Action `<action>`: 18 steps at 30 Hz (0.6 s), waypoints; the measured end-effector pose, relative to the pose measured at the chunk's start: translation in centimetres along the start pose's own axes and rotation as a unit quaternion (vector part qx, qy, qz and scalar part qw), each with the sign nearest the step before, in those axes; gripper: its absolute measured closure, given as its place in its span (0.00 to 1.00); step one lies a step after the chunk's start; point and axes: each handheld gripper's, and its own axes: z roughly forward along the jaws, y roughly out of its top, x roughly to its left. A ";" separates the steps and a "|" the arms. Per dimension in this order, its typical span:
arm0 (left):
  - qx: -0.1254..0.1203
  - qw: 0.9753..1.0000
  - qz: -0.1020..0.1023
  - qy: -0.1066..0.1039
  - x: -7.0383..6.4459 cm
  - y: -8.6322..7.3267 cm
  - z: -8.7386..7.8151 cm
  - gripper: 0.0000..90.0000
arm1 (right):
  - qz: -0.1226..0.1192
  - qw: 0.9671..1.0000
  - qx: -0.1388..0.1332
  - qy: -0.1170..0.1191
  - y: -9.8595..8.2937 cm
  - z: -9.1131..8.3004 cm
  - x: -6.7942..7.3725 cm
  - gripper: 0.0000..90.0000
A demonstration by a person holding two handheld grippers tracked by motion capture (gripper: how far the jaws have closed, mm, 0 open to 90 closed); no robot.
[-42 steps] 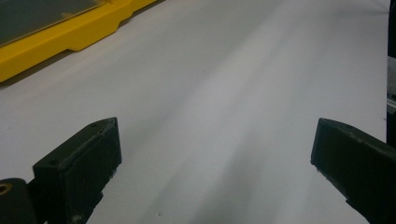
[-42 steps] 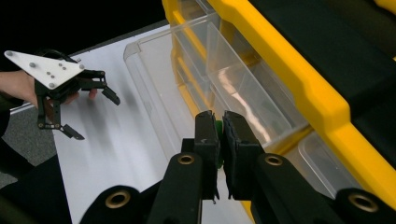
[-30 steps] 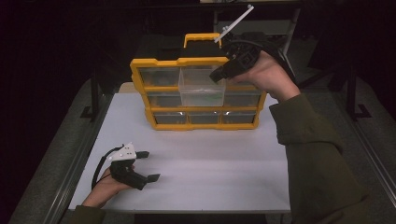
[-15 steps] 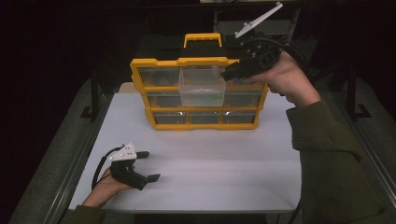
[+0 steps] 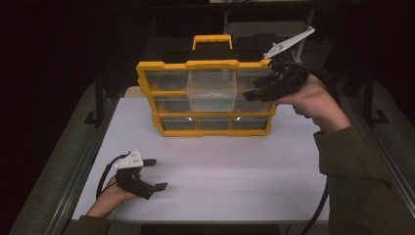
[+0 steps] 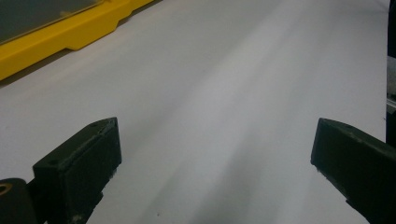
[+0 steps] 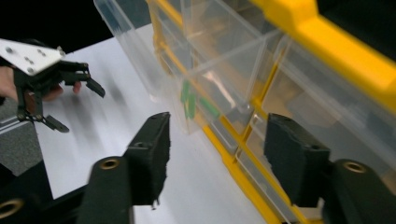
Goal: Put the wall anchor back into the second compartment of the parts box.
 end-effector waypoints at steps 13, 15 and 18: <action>-0.007 1.000 -0.004 0.000 -0.1 0.0 0.1 0.02 | 0.006 1.000 -0.017 -0.010 -4.8 2.4 0.3 0.16; -0.007 1.000 -0.005 -0.001 -0.1 0.0 0.1 0.02 | 0.009 1.000 -0.022 -0.014 -5.5 2.7 0.5 0.14; -0.008 1.000 -0.005 -0.001 -0.1 0.0 0.1 0.02 | 0.011 0.999 -0.030 -0.014 -6.6 3.4 0.6 0.07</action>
